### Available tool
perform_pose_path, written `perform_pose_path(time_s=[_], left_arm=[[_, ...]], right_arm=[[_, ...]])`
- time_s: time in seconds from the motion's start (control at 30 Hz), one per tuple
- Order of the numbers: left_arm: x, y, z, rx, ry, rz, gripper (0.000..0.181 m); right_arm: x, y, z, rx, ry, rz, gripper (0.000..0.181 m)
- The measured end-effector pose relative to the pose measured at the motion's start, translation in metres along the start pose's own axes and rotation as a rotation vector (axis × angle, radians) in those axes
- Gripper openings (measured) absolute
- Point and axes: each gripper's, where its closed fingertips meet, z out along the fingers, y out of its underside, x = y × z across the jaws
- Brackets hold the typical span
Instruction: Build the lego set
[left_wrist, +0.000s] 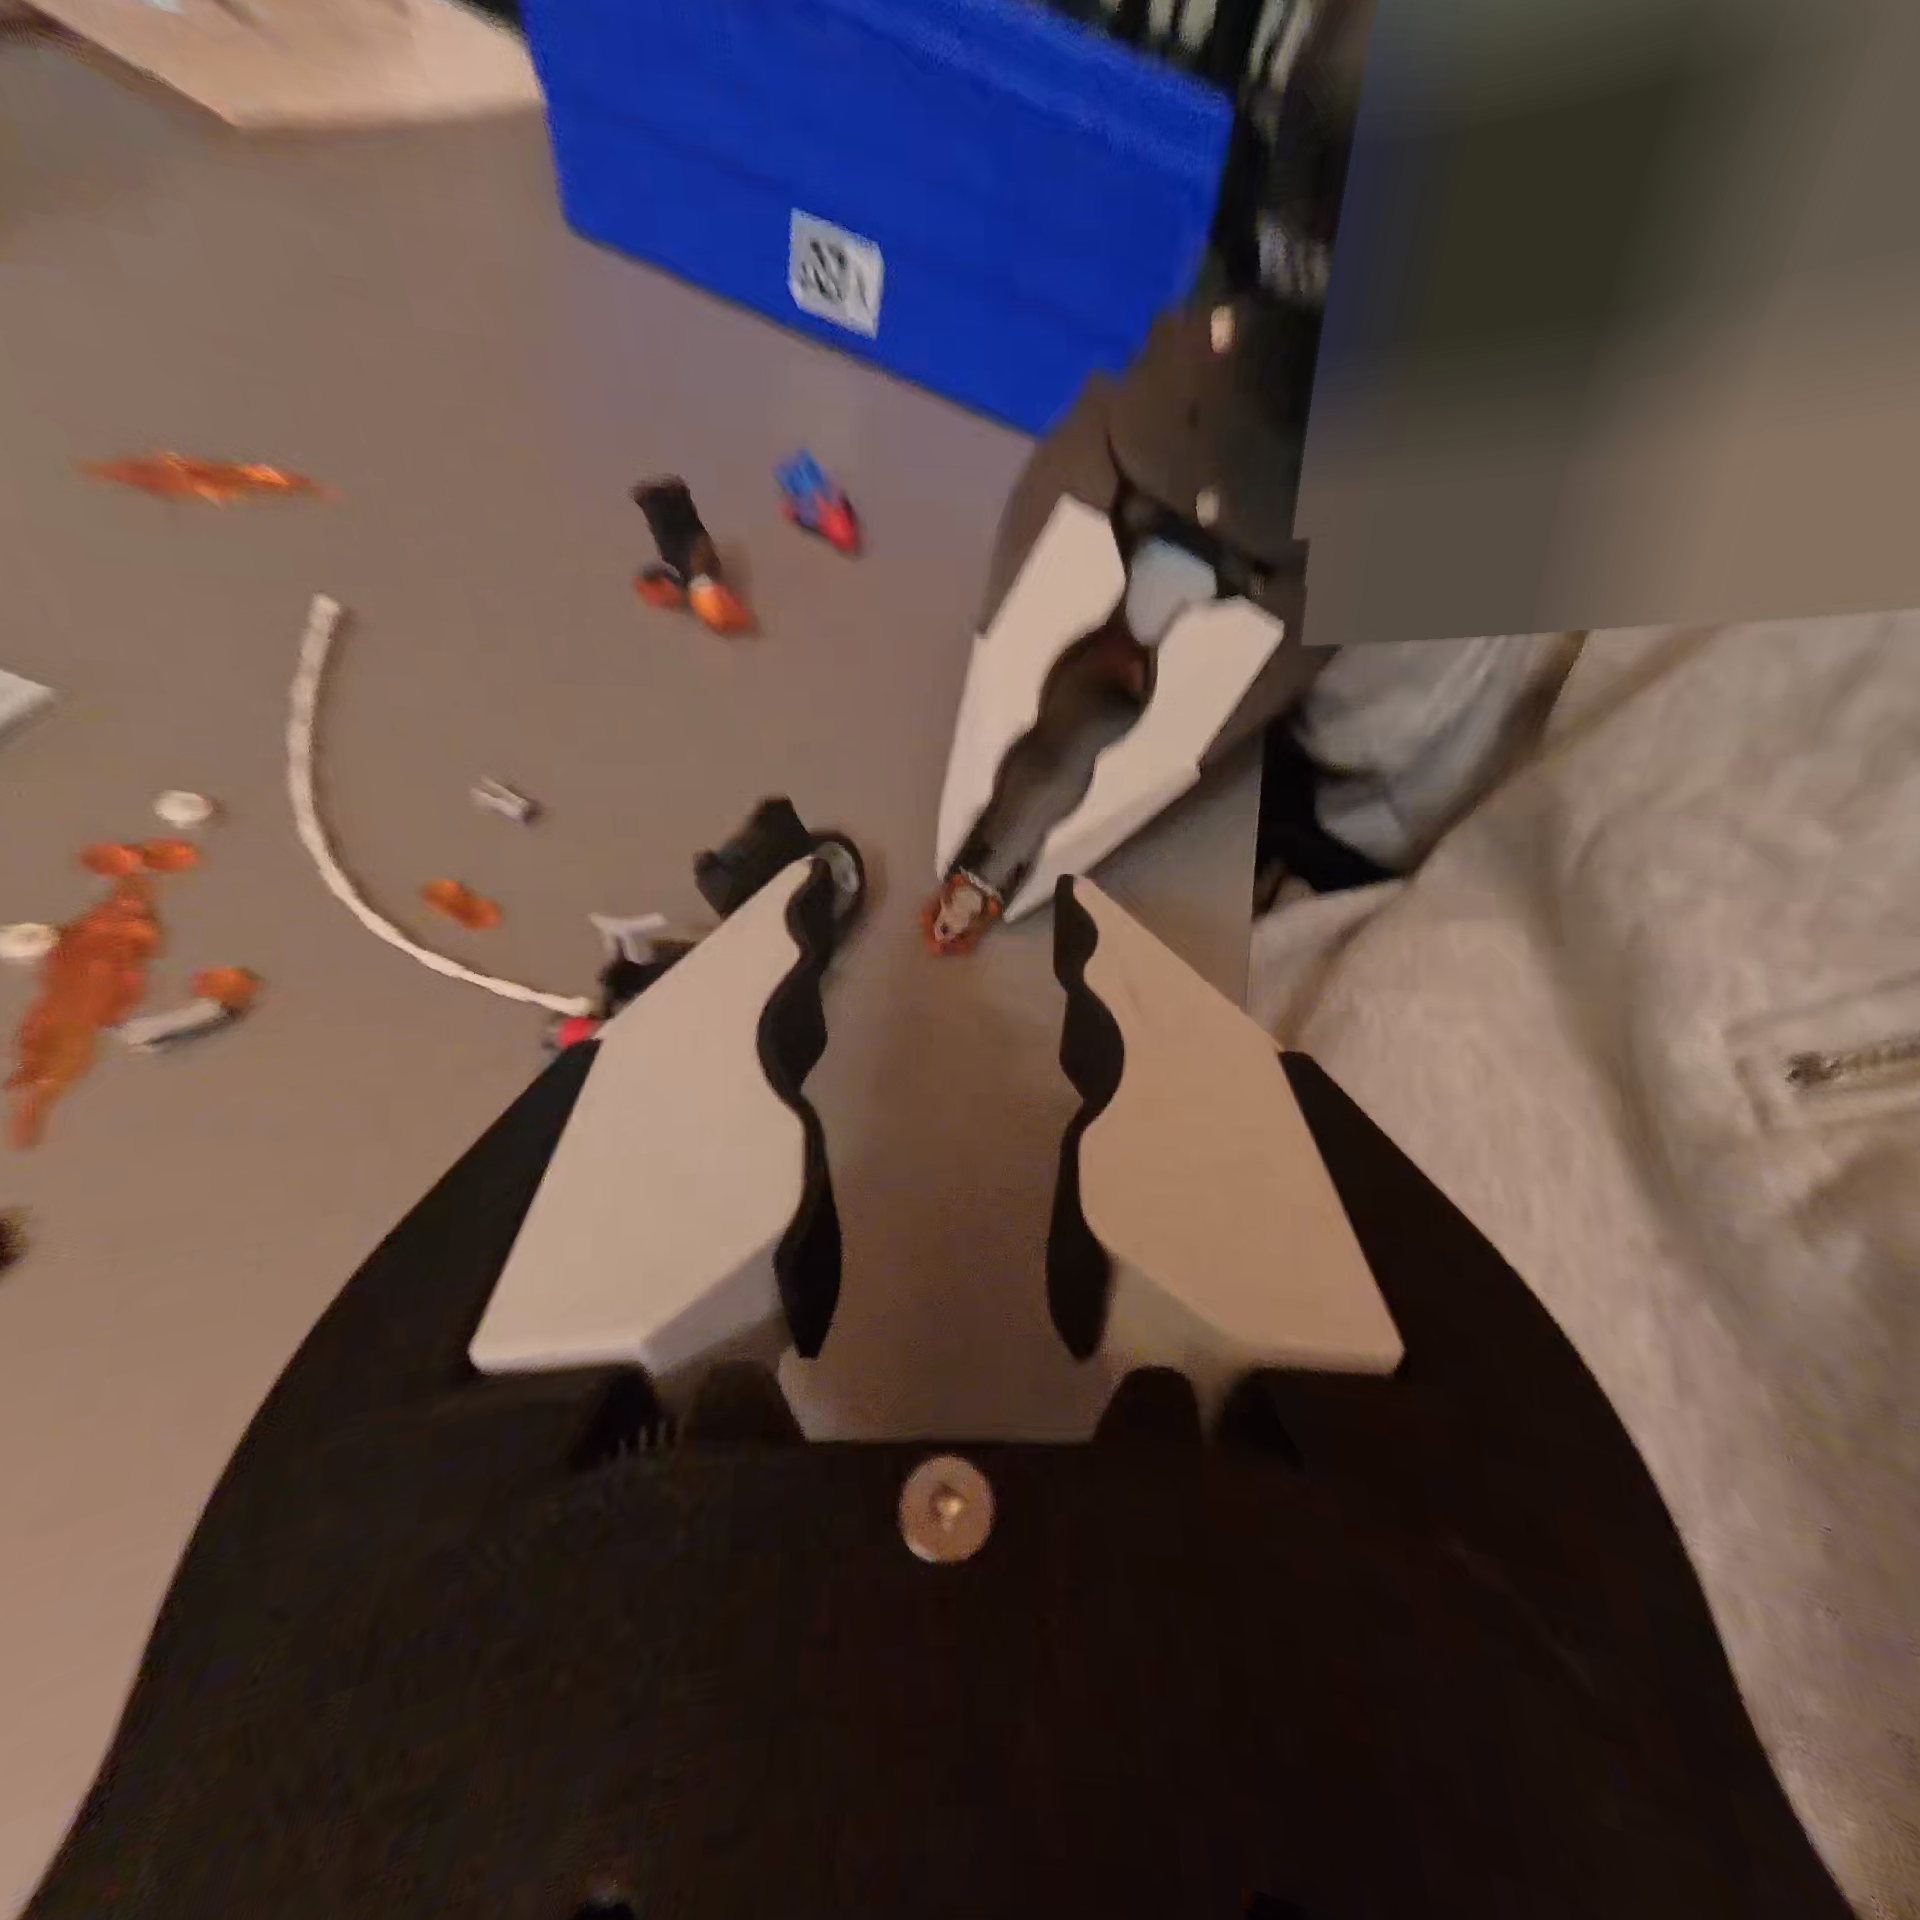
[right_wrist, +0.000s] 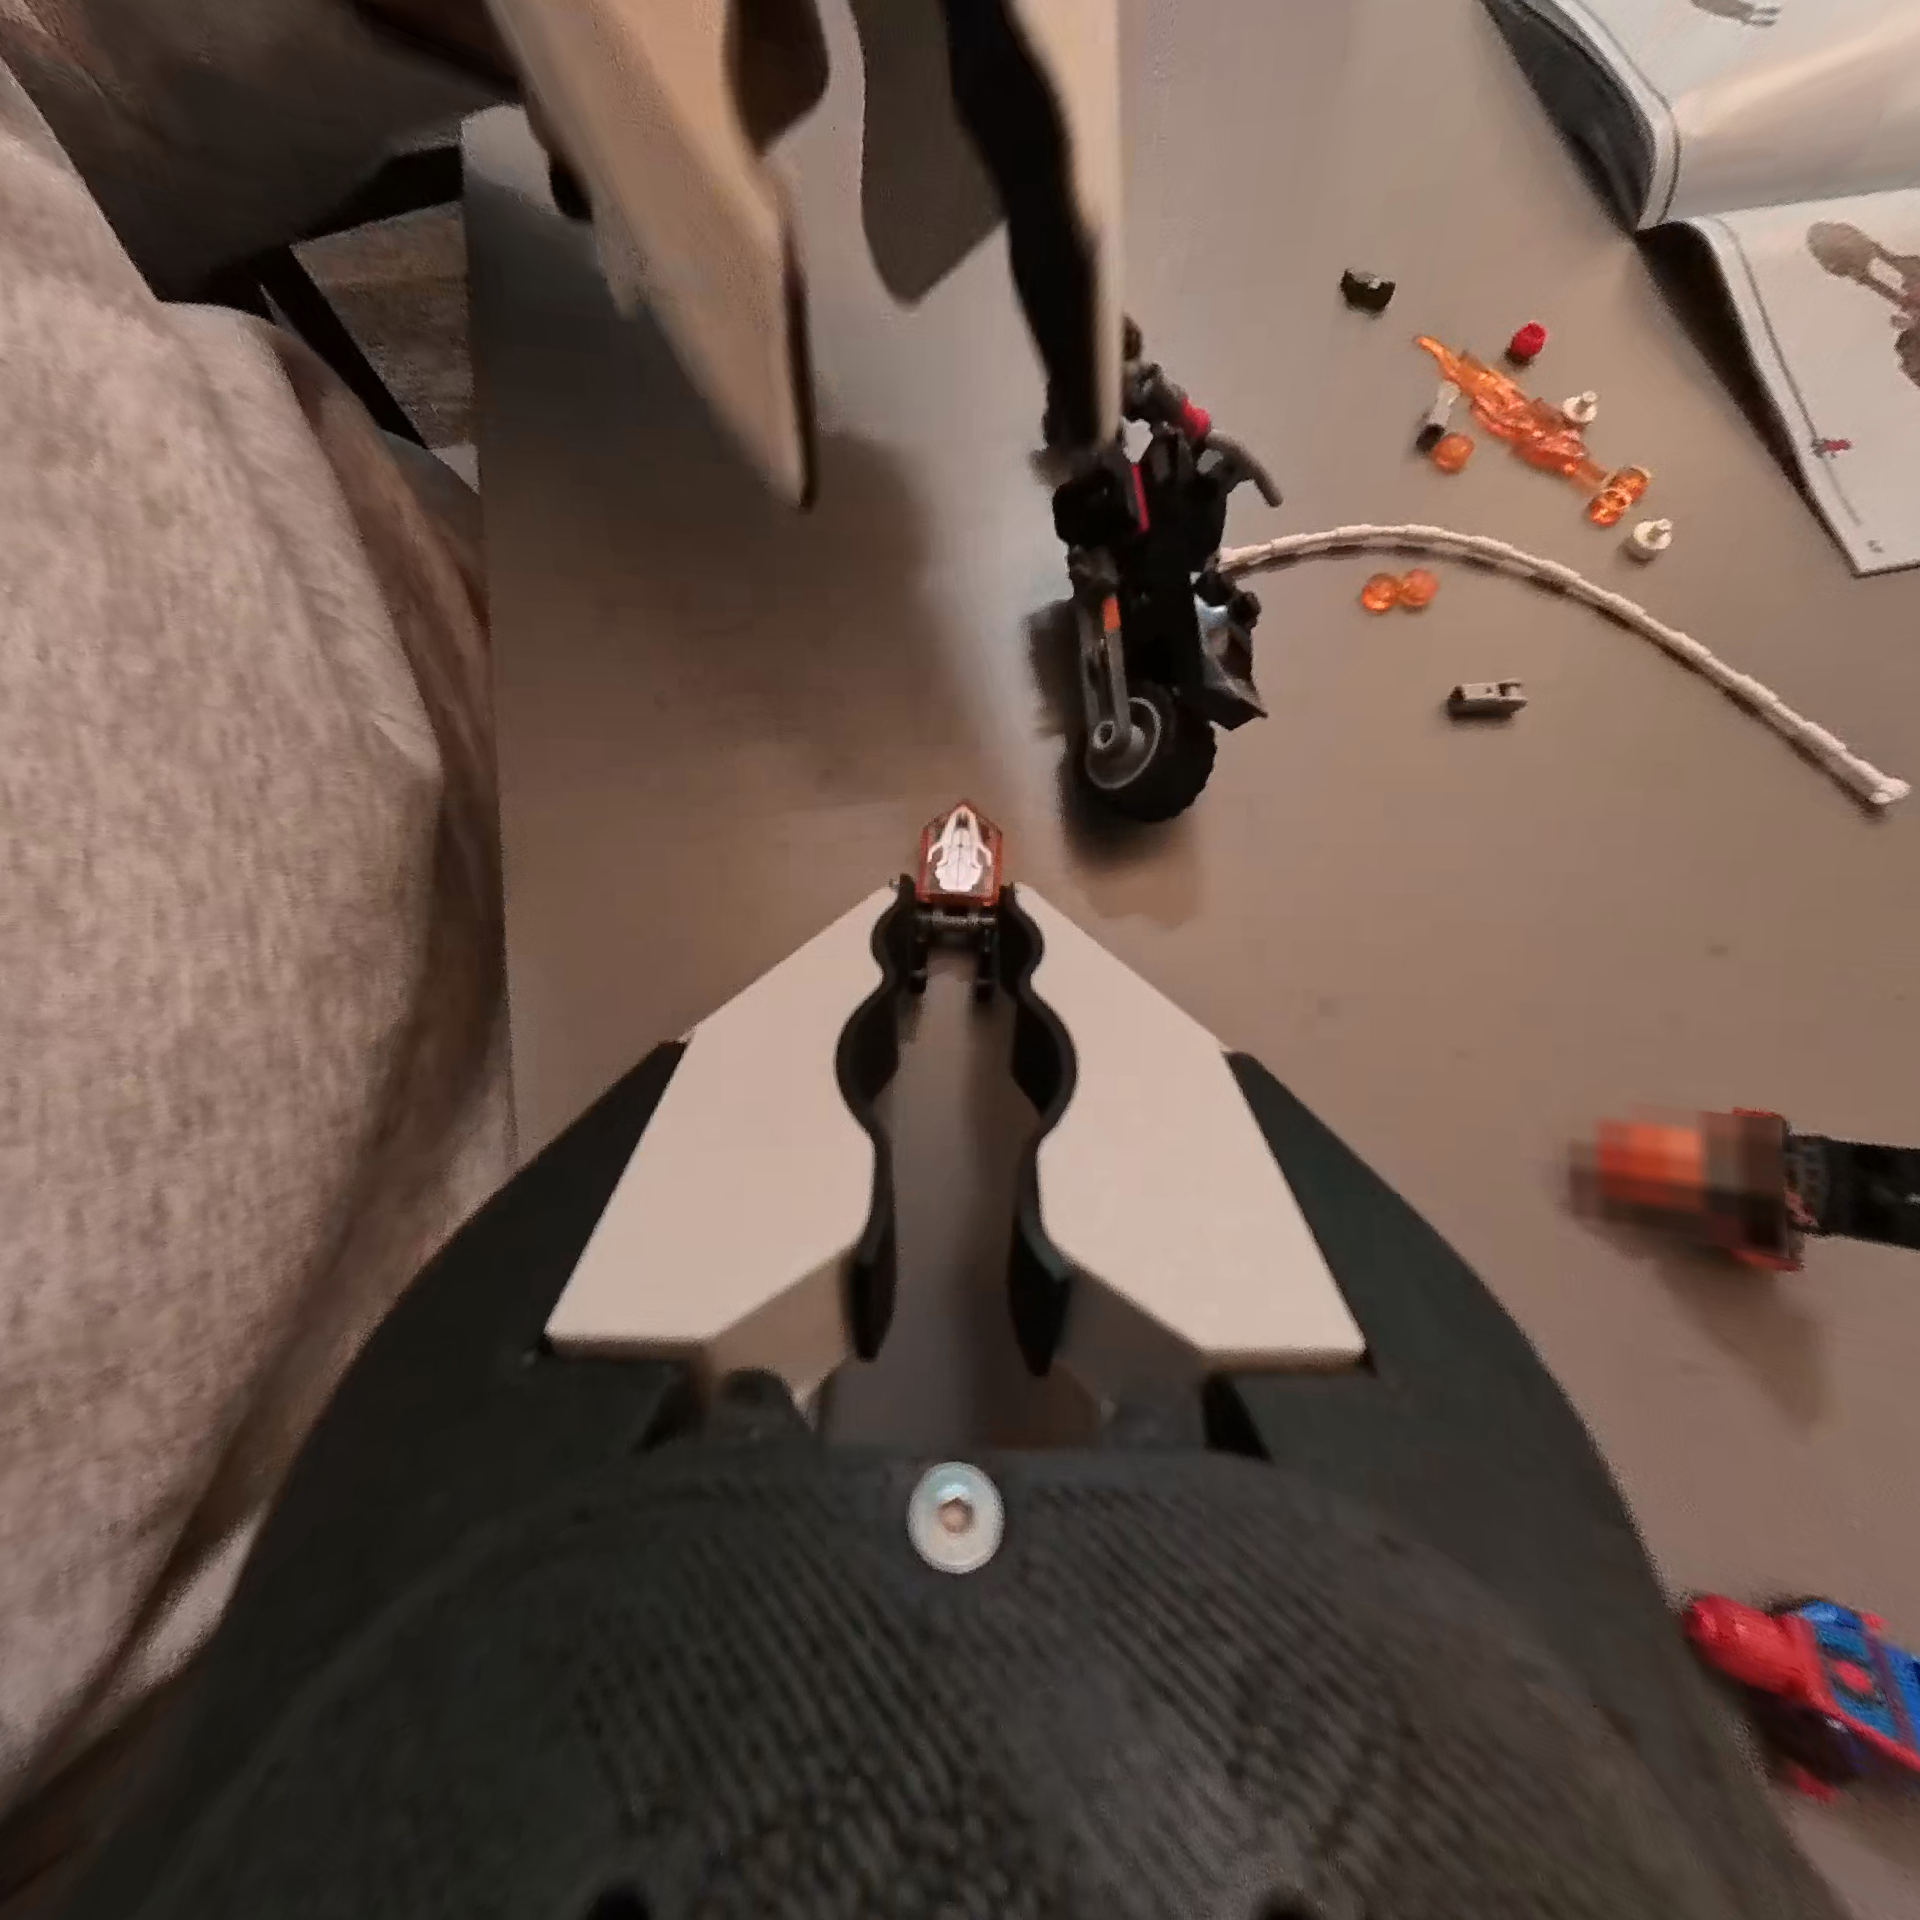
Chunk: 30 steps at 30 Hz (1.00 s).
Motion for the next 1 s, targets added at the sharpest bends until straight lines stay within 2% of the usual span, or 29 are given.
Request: perform_pose_path(time_s=[0.1, 0.27, 0.43, 0.53, 0.63, 0.8, 0.9, 1.0], left_arm=[[0.012, 0.017, 0.013, -0.106, 0.027, 0.064, 0.05], [0.028, 0.013, 0.022, -0.112, 0.03, 0.198, 0.049], [0.032, 0.009, 0.021, -0.075, -0.034, 0.304, 0.034], [0.033, 0.006, 0.019, -0.039, -0.055, 0.337, 0.023], [0.033, 0.005, 0.021, -0.017, -0.041, 0.319, 0.02], [0.031, 0.012, 0.025, -0.061, -0.019, 0.283, 0.013], [0.027, 0.013, 0.024, -0.069, 0.012, 0.175, 0.005], [0.023, 0.016, 0.024, -0.09, 0.056, -0.009, 0.005]], right_arm=[[-0.006, -0.008, -0.003, 0.045, -0.049, 0.057, 0.013], [-0.018, -0.035, -0.021, 0.221, -0.229, 0.249, 0.013], [-0.024, -0.053, -0.038, 0.369, -0.472, 0.495, 0.013], [-0.024, -0.052, -0.038, 0.381, -0.533, 0.564, 0.013], [-0.027, -0.049, -0.034, 0.357, -0.575, 0.602, 0.013], [-0.022, -0.049, -0.032, 0.365, -0.58, 0.65, 0.013], [-0.013, -0.055, -0.038, 0.433, -0.548, 0.644, 0.026], [-0.001, -0.063, -0.051, 0.537, -0.491, 0.592, 0.036]])
